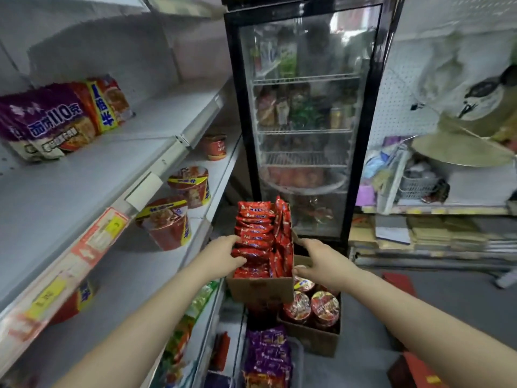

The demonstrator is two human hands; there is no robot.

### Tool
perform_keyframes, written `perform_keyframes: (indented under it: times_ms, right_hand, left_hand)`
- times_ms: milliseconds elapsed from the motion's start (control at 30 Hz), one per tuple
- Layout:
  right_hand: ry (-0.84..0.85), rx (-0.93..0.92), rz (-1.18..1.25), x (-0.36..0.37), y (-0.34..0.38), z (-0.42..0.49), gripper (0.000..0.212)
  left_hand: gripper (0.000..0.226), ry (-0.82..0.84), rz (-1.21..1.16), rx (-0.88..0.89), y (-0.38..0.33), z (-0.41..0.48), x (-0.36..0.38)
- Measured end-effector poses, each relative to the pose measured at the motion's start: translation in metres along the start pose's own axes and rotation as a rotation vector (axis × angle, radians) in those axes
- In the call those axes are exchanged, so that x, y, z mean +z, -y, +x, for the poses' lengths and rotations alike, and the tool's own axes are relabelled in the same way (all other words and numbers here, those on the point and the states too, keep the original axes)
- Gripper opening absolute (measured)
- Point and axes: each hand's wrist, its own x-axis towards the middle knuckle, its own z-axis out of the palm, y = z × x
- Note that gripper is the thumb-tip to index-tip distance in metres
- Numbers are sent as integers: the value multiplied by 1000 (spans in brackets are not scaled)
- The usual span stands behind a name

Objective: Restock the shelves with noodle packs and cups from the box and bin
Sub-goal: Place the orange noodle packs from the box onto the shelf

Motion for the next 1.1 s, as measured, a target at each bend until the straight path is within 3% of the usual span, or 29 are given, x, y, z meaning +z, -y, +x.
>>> perform_keyframes:
  times_ms: [300, 600, 867, 1000, 1100]
  right_hand:
    - [158, 47, 51, 38, -49, 122, 60]
    - [410, 24, -52, 105, -102, 285, 59]
    - [417, -28, -222, 203, -123, 352, 40]
    - [358, -104, -385, 235, -130, 362, 22]
    - [308, -195, -420, 247, -129, 362, 24]
  left_hand:
    - [57, 103, -145, -106, 39, 121, 52]
    - [48, 116, -380, -427, 92, 242, 104]
    - [29, 67, -531, -572, 132, 301, 196]
    - [29, 130, -940, -812, 141, 307, 236]
    - [35, 116, -1181, -897, 137, 309, 246]
